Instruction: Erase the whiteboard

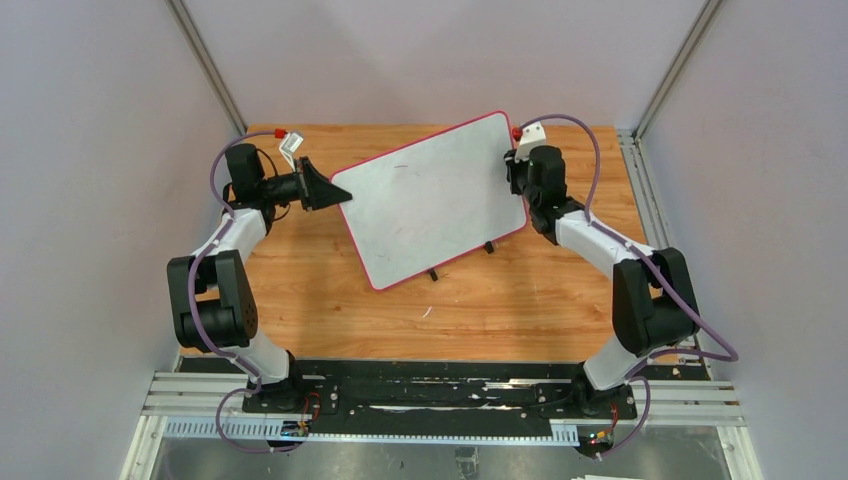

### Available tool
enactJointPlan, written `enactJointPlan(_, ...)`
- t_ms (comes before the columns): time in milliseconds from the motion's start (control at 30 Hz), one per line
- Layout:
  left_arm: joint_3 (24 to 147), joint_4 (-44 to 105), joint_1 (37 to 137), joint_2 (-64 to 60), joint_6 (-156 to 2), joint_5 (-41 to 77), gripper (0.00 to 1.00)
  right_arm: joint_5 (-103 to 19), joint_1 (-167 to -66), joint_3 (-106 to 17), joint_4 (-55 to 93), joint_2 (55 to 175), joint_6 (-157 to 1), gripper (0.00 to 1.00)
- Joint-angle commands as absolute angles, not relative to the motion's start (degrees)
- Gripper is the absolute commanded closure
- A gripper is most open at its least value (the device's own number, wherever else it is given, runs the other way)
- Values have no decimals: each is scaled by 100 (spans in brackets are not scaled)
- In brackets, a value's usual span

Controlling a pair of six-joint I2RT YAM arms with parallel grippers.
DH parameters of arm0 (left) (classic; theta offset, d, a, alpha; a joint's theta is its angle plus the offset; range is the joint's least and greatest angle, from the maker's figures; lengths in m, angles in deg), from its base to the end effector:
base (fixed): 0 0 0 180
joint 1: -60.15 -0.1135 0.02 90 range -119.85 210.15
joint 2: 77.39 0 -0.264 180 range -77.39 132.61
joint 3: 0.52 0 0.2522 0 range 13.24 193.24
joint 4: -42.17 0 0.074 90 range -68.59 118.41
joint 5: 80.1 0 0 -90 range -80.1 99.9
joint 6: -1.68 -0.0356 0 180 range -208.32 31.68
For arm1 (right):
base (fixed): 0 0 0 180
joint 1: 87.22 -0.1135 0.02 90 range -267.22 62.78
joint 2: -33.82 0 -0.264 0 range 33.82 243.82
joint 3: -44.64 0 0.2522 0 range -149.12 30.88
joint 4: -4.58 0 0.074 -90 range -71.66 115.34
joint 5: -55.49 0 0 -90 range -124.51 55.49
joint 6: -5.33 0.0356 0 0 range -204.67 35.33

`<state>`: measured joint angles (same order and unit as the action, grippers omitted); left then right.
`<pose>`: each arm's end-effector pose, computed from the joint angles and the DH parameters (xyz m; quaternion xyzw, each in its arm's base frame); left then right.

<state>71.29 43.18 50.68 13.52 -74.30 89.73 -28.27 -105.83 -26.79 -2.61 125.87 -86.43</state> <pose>0.3400 0.0212 0.2700 0.2425 0.6846 -0.5369 0.4294 0.3537 0.1150 0.2631 -0.1054 0.7774 0.0484 0.6182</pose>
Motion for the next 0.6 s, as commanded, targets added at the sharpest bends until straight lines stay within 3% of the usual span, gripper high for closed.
enactJointPlan(0, 7125, 4502, 5092, 1335, -7593, 9390, 100, -2950, -10489, -3303, -131, 12719, -8843, 99)
enactJointPlan(233, 7134, 4502, 5090, 1362, -7593, 9376, 100, -3048, -10489, -3917, 204, 12839, -8998, 99)
enactJointPlan(567, 7134, 4502, 5088, 1367, -7593, 9390, 100, -3046, -10489, -3065, -205, 12822, -8810, 99)
